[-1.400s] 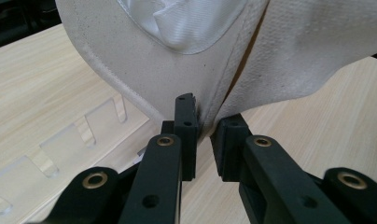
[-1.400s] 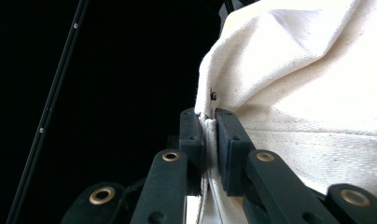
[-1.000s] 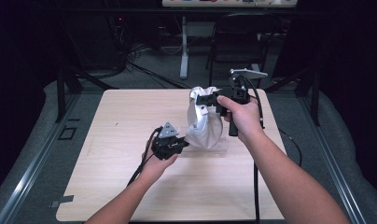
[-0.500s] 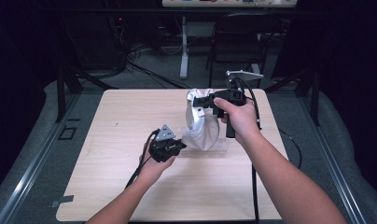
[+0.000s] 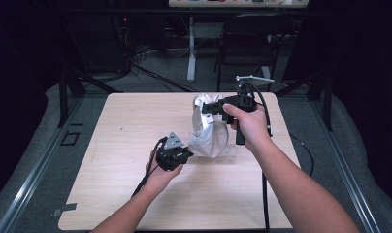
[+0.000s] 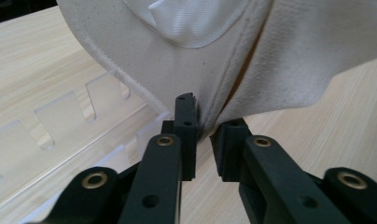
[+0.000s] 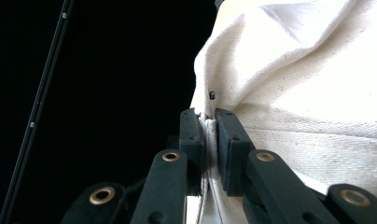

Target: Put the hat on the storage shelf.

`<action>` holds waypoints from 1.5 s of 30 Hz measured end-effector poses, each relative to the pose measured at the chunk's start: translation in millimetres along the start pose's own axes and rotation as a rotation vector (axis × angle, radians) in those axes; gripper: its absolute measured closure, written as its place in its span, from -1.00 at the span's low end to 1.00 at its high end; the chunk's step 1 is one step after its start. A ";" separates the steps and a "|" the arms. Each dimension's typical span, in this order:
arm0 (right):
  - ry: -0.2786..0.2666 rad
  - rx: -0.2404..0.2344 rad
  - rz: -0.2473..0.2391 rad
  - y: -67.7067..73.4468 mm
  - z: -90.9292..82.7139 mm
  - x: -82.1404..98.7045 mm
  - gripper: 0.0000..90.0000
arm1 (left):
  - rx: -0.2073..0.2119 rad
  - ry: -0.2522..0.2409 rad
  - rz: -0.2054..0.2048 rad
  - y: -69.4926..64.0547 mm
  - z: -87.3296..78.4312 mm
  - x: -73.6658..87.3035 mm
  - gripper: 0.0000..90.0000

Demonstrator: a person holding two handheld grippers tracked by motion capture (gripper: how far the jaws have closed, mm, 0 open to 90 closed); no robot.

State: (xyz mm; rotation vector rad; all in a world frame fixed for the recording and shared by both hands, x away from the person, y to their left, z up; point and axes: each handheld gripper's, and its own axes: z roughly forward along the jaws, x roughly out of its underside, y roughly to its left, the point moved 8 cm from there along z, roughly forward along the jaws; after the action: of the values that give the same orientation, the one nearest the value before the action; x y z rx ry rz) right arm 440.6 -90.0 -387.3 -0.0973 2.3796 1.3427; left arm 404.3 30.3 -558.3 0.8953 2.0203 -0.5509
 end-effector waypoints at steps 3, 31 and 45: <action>-0.002 -0.002 0.001 1.3 0.3 -0.9 0.82 | -0.026 -0.004 0.024 -2.1 -5.0 0.1 0.53; 0.024 0.024 -0.013 0.5 15.3 1.7 0.81 | -0.044 -0.005 -0.082 0.1 -12.4 7.4 0.90; 0.034 0.053 -0.017 -11.3 22.6 7.8 0.82 | -0.080 0.047 -0.057 -0.3 -4.2 16.9 0.86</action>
State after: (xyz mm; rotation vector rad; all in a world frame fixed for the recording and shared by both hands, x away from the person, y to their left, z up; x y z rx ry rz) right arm 443.4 -76.1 -409.7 -0.1261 2.4347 1.2792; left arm 395.2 39.4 -570.0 0.8119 2.1005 -0.4802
